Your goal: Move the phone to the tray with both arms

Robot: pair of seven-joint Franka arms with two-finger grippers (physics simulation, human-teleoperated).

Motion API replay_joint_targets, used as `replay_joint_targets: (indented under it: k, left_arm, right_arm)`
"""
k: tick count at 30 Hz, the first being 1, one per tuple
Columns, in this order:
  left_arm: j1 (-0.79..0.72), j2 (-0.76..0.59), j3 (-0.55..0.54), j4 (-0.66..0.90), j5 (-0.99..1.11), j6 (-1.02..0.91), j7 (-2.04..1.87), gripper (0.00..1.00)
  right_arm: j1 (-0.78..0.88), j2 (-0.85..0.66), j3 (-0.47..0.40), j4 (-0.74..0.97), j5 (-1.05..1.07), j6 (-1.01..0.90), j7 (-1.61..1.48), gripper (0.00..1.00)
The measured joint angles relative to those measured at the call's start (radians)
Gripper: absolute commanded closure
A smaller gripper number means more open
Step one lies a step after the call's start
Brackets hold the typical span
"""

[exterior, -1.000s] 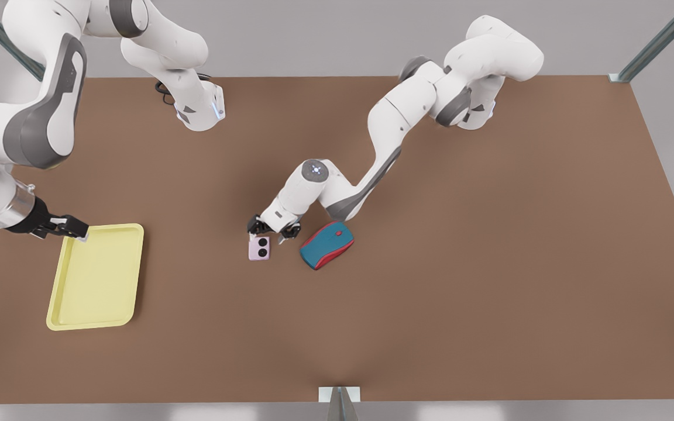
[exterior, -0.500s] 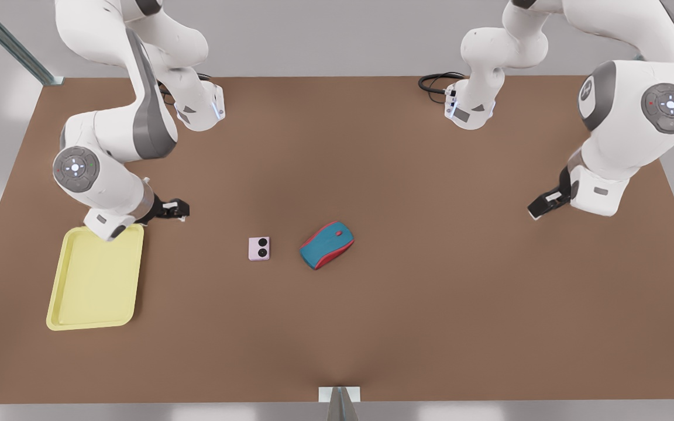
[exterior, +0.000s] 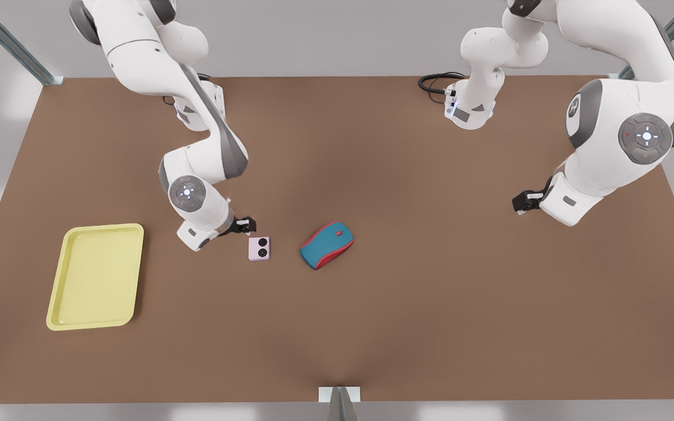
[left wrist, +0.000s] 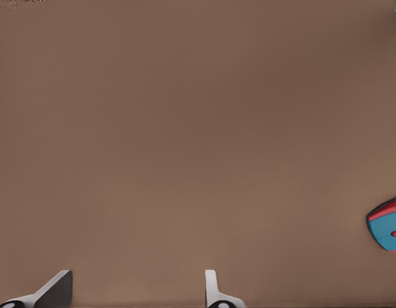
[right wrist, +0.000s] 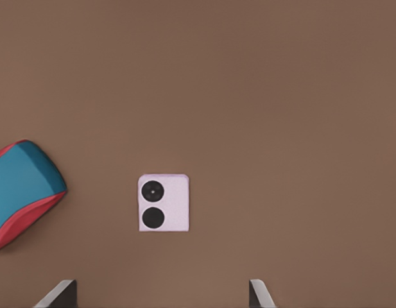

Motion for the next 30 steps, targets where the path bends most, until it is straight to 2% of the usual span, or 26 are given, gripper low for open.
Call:
replay_joint_targets:
  k: [14, 30]
  left_arm:
    - [0.005, 0.054, 0.014, 0.006, 0.001, 0.033, 0.126, 0.00]
    - [0.008, 0.076, 0.014, 0.006, 0.000, 0.059, 0.189, 0.00]
  right_arm:
    - [0.032, 0.190, -0.002, -0.100, -0.007, 0.275, 0.116, 0.00]
    - [0.047, 0.279, -0.004, -0.136, -0.014, 0.405, 0.112, 0.00]
